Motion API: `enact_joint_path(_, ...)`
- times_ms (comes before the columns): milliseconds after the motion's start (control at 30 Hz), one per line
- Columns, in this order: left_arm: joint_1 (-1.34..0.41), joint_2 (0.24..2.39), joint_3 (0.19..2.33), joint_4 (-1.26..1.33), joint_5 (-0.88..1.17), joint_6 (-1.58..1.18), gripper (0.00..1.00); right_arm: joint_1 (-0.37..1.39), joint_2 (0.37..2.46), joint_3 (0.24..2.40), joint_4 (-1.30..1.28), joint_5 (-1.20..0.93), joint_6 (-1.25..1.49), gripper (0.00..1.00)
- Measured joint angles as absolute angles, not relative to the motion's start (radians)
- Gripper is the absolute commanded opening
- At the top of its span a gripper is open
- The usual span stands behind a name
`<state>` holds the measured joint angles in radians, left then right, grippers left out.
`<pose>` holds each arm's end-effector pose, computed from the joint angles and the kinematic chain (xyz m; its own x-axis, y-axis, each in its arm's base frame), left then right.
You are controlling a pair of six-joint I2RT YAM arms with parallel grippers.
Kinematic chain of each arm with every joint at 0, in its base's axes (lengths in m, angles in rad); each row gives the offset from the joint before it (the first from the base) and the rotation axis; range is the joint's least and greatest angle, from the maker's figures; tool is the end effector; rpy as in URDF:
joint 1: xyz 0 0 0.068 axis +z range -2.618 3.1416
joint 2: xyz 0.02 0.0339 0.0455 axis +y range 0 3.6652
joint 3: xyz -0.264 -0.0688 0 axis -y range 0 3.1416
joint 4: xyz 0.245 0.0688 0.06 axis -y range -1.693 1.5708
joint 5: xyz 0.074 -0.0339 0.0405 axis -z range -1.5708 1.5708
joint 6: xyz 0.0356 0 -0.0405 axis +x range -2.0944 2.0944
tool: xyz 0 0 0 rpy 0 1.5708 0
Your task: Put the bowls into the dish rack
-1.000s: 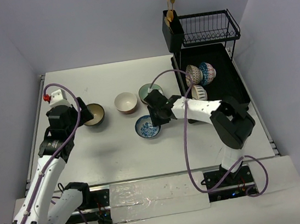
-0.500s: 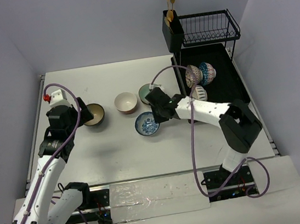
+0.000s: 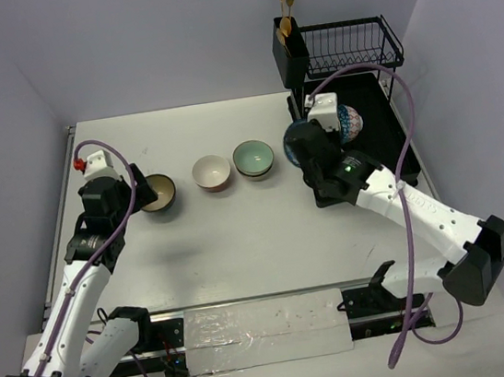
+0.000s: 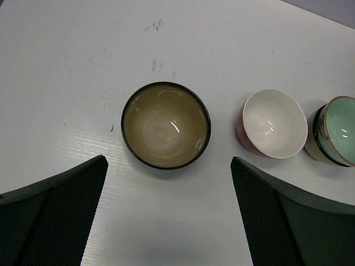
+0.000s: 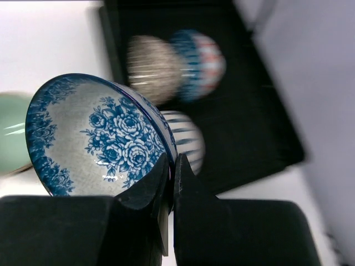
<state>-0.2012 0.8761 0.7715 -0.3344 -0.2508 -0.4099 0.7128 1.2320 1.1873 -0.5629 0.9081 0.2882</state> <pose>0.1969 -0.0311 0.3043 -0.3714 -0.3182 -0.8722 -0.1903 0.9456 -0.2640 0.2139 0.1478 0.3567 -0.3893 -0.1053 -0.9151 0.2065 0.9582 -0.1981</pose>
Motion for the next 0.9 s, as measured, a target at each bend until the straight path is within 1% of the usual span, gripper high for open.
enact_joint_path(100,-0.207,0.888,0.773,-0.334,-0.251,-0.41,0.99,0.654,1.258,1.187,-0.614,1.071,0.267,0.0)
enact_joint_path(300,-0.223,0.944,0.804,-0.338,-0.248,-0.416,0.99,0.565,1.351,1.197,-0.726,1.264,0.282,0.0)
enact_joint_path(600,-0.296,1.055,0.962,-0.324,-0.291,-0.403,0.99,0.461,1.419,1.2,-0.787,1.328,0.358,0.0)
enact_joint_path(767,-0.315,1.067,0.969,-0.298,-0.307,-0.396,0.99,0.442,1.45,1.185,-0.754,1.345,0.363,0.0)
enact_joint_path(900,-0.325,1.067,0.969,-0.297,-0.337,-0.382,0.99,0.432,1.545,1.184,-0.767,1.378,0.414,0.0)
